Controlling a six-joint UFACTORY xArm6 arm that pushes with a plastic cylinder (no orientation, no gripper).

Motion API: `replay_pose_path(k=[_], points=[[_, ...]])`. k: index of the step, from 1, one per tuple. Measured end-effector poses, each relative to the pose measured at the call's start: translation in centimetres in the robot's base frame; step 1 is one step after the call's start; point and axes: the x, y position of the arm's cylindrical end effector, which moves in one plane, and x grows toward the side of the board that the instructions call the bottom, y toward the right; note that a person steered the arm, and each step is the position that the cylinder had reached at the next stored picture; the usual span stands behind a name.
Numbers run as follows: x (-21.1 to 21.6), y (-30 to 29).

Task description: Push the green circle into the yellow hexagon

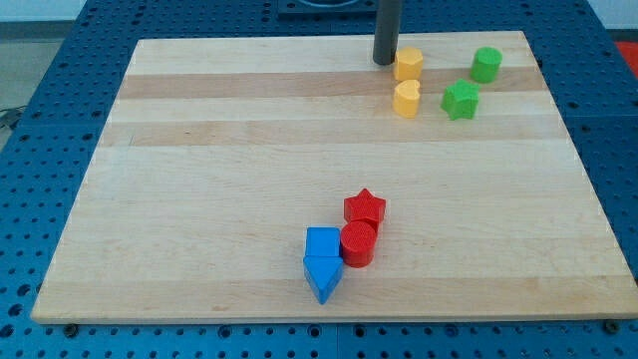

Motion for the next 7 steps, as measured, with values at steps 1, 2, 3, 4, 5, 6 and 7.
replay_pose_path(k=[1, 2, 3, 4, 5, 6, 7], points=[[-5.1, 3.2], [-5.1, 3.7], [-5.1, 6.9], [-3.1, 14.4], [-3.1, 21.1], [-2.2, 21.4], [1.8, 21.6]])
